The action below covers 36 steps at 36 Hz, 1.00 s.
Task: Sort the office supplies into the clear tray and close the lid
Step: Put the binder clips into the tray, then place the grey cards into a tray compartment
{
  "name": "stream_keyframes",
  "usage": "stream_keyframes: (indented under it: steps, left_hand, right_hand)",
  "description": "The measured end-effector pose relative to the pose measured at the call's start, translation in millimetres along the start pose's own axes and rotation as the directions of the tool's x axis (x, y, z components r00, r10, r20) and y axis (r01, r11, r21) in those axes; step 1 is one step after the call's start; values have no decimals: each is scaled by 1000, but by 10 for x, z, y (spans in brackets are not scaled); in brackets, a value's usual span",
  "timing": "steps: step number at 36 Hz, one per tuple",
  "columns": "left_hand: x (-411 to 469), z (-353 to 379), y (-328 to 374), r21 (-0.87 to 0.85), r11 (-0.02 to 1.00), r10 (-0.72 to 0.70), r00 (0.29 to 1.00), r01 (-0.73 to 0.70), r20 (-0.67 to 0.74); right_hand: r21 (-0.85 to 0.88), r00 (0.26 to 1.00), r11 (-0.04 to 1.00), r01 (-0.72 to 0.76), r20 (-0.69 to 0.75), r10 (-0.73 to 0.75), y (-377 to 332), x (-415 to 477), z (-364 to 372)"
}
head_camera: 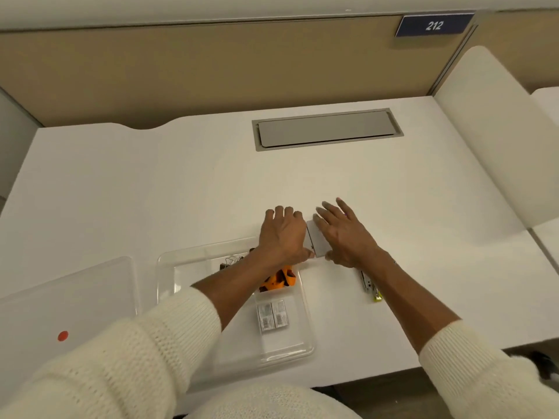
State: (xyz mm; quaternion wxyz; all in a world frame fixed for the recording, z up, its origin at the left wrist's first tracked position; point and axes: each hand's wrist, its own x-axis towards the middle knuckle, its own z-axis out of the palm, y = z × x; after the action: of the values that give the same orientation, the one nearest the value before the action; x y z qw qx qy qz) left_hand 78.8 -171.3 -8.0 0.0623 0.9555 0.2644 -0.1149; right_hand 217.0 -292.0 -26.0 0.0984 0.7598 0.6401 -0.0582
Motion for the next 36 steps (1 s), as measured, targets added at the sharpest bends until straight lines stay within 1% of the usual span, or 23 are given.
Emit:
stream_keyframes:
  steps: [3, 5, 11, 16, 20, 24, 27, 29, 31, 34, 36]
  left_hand:
    - [146, 111, 75, 34, 999, 14, 995, -18, 100]
    - [185, 167, 128, 50, 998, 18, 993, -24, 114]
    - [251, 243, 168, 72, 997, 15, 996, -22, 91]
    - [322, 243, 98, 48, 999, 20, 996, -24, 82]
    - [313, 237, 14, -46, 999, 19, 999, -17, 40]
    - [289, 190, -49, -224, 974, 35, 999, -34, 4]
    - [274, 117, -65, -392, 919, 40, 998, -52, -40]
    - [259, 56, -79, -514, 856, 27, 996, -65, -82]
    - [224, -13, -93, -612, 786, 13, 992, -86, -122]
    - [124, -120, -106, -738, 668, -24, 989, -93, -146]
    - [34, -173, -127, -817, 567, -42, 987, -104, -155]
  right_hand:
    - [-55, 995, 996, 65, 84, -60, 65, 138, 31]
    - [-53, 989, 994, 92, 118, -85, 88, 188, 51]
    - [-4, 988, 994, 107, 115, -106, 131, 253, 67]
    - [54, 994, 995, 89, 64, -92, 200, 268, 86]
    - [97, 997, 992, 76, -33, -73, 236, 236, 11]
    - [178, 995, 983, 34, -98, -17, 302, 202, -156]
    - [267, 987, 964, 6, -156, 37, 365, 166, -332]
    - [401, 979, 915, -30, -173, 108, 419, 134, -445]
    - [545, 971, 837, -51, -168, 169, 466, 87, -537]
    - [753, 967, 656, -48, -128, 218, 484, -2, -645]
    - [864, 972, 502, -33, -88, 217, 453, -63, -707]
